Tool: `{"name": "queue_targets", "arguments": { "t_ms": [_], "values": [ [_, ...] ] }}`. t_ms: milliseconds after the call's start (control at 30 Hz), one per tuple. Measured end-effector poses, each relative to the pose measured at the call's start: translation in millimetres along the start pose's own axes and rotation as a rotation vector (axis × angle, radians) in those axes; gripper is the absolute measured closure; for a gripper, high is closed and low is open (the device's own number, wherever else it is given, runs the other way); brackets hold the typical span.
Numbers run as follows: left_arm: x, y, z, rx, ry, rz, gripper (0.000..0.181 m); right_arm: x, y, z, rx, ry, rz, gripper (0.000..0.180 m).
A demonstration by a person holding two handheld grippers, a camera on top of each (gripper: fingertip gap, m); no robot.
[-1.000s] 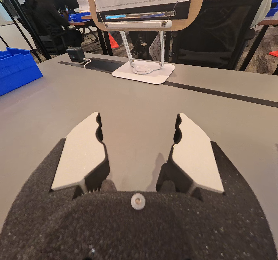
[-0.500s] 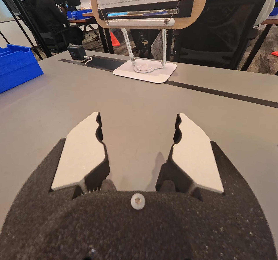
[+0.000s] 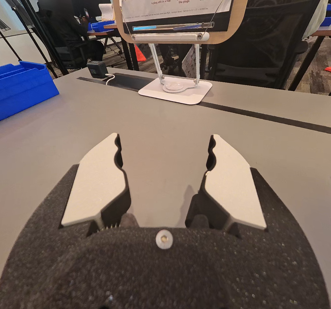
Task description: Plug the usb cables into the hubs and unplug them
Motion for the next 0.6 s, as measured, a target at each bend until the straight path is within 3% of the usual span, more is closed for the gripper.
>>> {"name": "queue_targets", "arguments": {
  "t_ms": [233,400,600],
  "values": [
    [-16.6,3.3,10.2,0.107,-0.065,0.034,0.117,0.2,-0.3,0.2,0.001,-0.001,-0.002,0.088],
    [-17.4,-2.0,15.0,0.15,-0.057,-0.001,0.123,-0.8,2.1,0.5,0.003,-0.002,0.008,0.088],
    [-3.0,6.7,19.3,0.177,-0.038,0.042,0.117,-1.5,2.6,-0.7,0.001,0.002,0.009,0.088]
  ]
}}
Point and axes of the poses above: each gripper's, where its closed fingertips meet, y out along the fingers, x out of its top, z = x × y across the jaws, the point moved 9 cm from there along -y, back along the fingers, and after that the axes turned 14 degrees about z, right-handed, at the moved point
